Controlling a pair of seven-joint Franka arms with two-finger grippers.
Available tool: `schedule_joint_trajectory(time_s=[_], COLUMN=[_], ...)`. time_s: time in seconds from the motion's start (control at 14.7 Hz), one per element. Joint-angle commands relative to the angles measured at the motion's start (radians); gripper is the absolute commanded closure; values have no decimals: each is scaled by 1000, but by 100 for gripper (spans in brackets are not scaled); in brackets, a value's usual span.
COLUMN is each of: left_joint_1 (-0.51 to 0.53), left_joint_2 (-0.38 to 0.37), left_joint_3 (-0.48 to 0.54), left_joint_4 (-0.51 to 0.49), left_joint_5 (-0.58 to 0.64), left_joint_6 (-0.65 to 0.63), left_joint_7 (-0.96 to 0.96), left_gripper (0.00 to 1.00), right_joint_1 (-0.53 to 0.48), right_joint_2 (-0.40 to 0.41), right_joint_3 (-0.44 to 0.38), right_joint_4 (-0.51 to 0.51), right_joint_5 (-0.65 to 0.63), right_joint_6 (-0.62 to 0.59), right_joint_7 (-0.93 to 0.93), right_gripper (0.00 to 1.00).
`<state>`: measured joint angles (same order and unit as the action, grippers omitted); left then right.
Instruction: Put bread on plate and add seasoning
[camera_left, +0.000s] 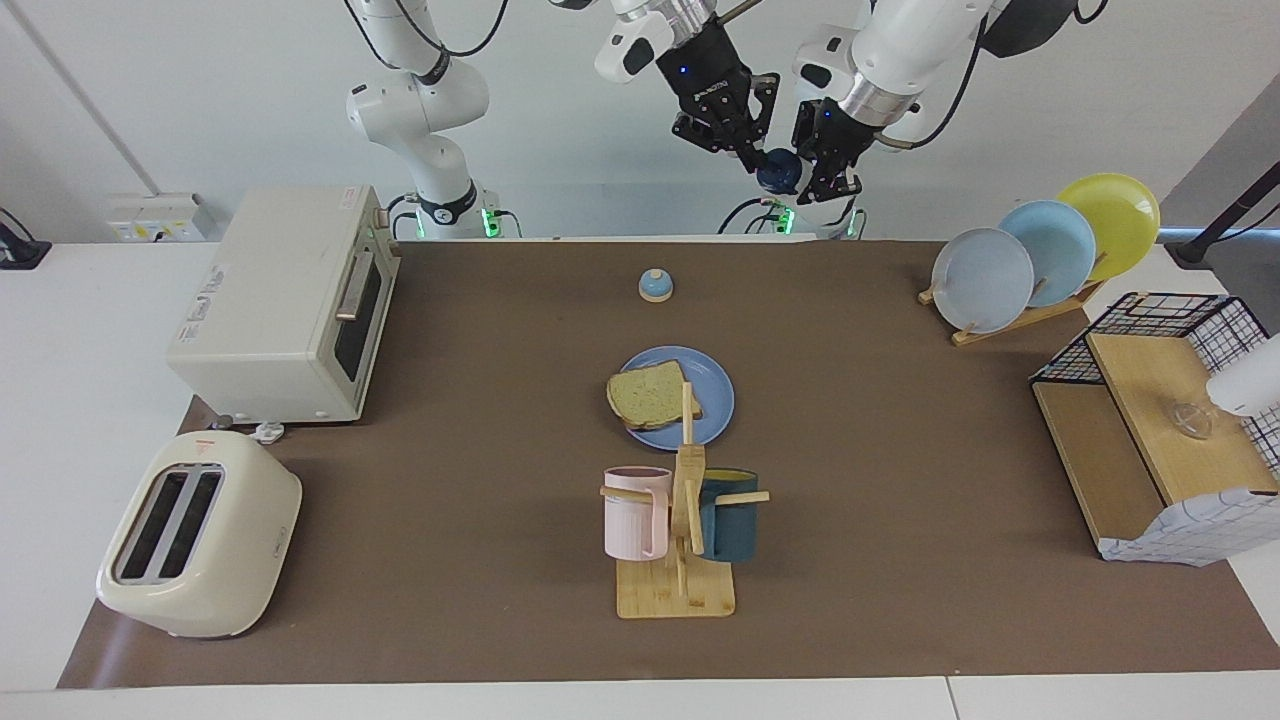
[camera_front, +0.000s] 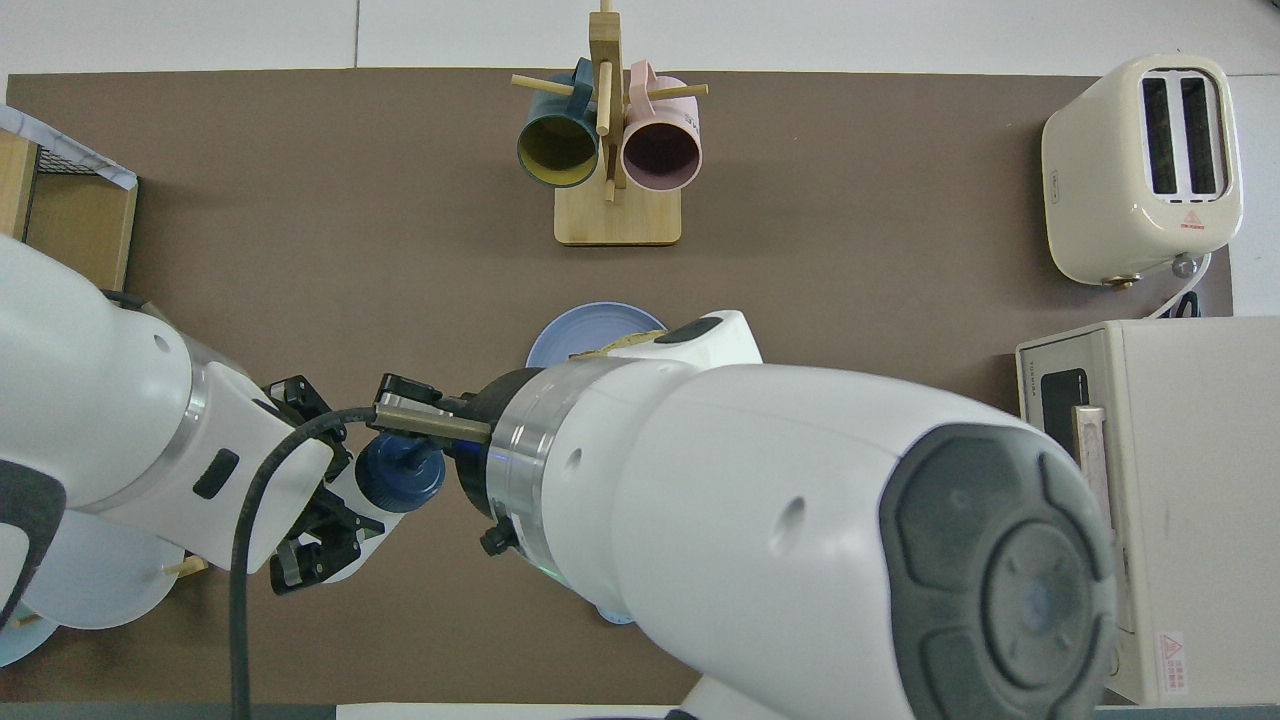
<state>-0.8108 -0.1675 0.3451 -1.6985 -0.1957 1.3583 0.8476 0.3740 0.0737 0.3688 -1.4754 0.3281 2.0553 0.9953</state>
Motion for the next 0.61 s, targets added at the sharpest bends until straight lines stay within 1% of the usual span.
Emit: schedule_joint_trajectory(time_s=[0.0, 0.07, 0.2, 0.41, 0.48, 0.54], left_joint_1=[-4, -4, -2, -2, -2, -2], left_joint_2=[-26, -26, -26, -26, -26, -26], left_joint_3=[3, 3, 3, 2, 2, 2], left_joint_4=[-21, -21, -21, -21, -18, -18], left_joint_5=[-18, -18, -21, -22, -22, -22], left_joint_6=[8, 8, 8, 8, 8, 8], left_joint_7=[-19, -21, -50, -61, -61, -61], left_gripper=[77, 78, 84, 90, 90, 90], right_joint_1=[-29, -33, -41, -55, -55, -53], right_joint_2=[11, 11, 11, 12, 12, 8], right_joint_3=[4, 4, 1, 2, 1, -2], right_joint_4=[1, 1, -6, -6, -8, -14], right_joint_5=[11, 37, 95, 106, 92, 86], right_joint_6=[17, 26, 69, 78, 82, 83], right_joint_7=[22, 25, 58, 77, 53, -10], right_gripper=[100, 100, 100, 100, 100, 100])
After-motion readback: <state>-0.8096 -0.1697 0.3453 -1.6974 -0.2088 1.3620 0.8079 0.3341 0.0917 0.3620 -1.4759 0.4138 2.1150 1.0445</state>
